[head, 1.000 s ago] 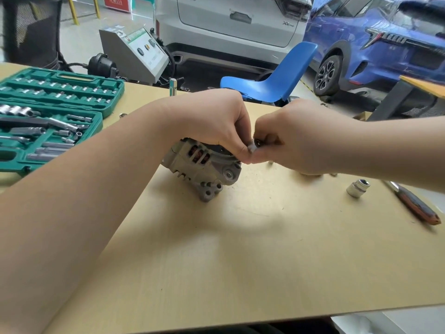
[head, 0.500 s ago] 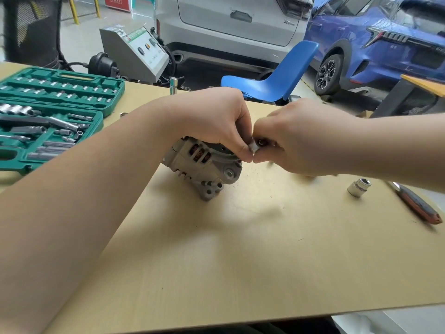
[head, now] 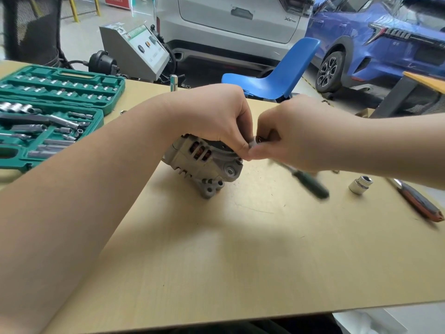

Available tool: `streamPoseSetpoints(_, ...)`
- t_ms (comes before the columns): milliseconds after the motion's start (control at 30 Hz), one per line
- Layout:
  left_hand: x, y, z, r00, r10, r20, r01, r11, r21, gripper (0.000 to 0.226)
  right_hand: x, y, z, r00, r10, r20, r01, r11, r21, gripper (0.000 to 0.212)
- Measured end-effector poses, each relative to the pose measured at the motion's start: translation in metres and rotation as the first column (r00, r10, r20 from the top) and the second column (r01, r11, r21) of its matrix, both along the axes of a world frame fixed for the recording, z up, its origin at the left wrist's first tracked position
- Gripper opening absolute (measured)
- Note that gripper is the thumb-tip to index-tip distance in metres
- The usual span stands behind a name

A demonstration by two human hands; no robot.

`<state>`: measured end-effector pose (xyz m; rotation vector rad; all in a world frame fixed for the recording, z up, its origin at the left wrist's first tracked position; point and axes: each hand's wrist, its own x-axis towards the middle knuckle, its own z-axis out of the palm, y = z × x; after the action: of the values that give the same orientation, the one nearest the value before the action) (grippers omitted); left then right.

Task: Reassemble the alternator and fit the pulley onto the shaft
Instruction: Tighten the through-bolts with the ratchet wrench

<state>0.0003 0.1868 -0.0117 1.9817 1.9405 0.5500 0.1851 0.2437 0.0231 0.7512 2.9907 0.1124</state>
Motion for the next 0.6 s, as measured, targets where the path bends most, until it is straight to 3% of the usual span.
streamPoseSetpoints(67, -0.001, 0.001, 0.0, 1.0, 0.008, -0.008, -0.009, 1.0, -0.013, 0.014, -0.006, -0.002, -0.002, 0.974, -0.21, -0.082, 0.187, 0.957, -0.221, 0.043)
streamPoseSetpoints(100, -0.001, 0.001, 0.0, 1.0, 0.009, -0.014, -0.009, 1.0, -0.015, 0.015, -0.007, -0.004, -0.002, 0.966, -0.242, -0.088, 0.215, 0.947, -0.241, 0.044)
streamPoseSetpoints(167, -0.002, 0.001, 0.0, 1.0, -0.001, -0.015, 0.001, 1.0, -0.006, 0.014, -0.004, -0.001, -0.003, 0.992, -0.116, -0.047, 0.114, 0.992, -0.052, 0.039)
streamPoseSetpoints(233, -0.002, 0.0, 0.0, 1.0, -0.008, 0.003, 0.008, 1.0, -0.004, 0.011, 0.001, 0.003, -0.004, 0.983, 0.151, 0.101, -0.172, 0.954, 0.246, 0.025)
streamPoseSetpoints(300, -0.001, 0.0, -0.001, 1.0, -0.006, 0.011, 0.007, 1.0, -0.008, 0.012, 0.006, 0.008, -0.002, 0.914, 0.326, 0.243, -0.395, 0.851, 0.346, 0.02)
streamPoseSetpoints(333, -0.001, 0.0, -0.001, 1.0, -0.005, 0.008, 0.005, 1.0, -0.005, 0.013, 0.007, 0.009, -0.001, 0.909, 0.336, 0.245, -0.403, 0.856, 0.324, 0.022)
streamPoseSetpoints(367, 0.0, 0.0, -0.001, 1.0, -0.005, 0.006, 0.005, 1.0, -0.001, 0.013, 0.006, 0.007, -0.001, 0.936, 0.291, 0.196, -0.338, 0.899, 0.28, 0.023)
streamPoseSetpoints(433, -0.001, 0.0, -0.001, 1.0, -0.007, 0.004, 0.007, 1.0, 0.004, 0.012, -0.001, 0.002, 0.0, 0.999, 0.036, 0.033, -0.038, 0.997, 0.07, 0.035)
streamPoseSetpoints(500, -0.002, -0.001, 0.0, 1.0, -0.006, 0.006, 0.006, 1.0, 0.001, 0.012, -0.009, -0.002, 0.0, 0.988, -0.156, -0.019, 0.153, 0.983, -0.103, 0.044)
streamPoseSetpoints(600, -0.003, 0.0, -0.001, 1.0, -0.011, 0.002, 0.011, 1.0, 0.014, 0.013, -0.01, -0.002, 0.0, 0.997, -0.05, 0.051, 0.048, 0.998, 0.031, 0.038)
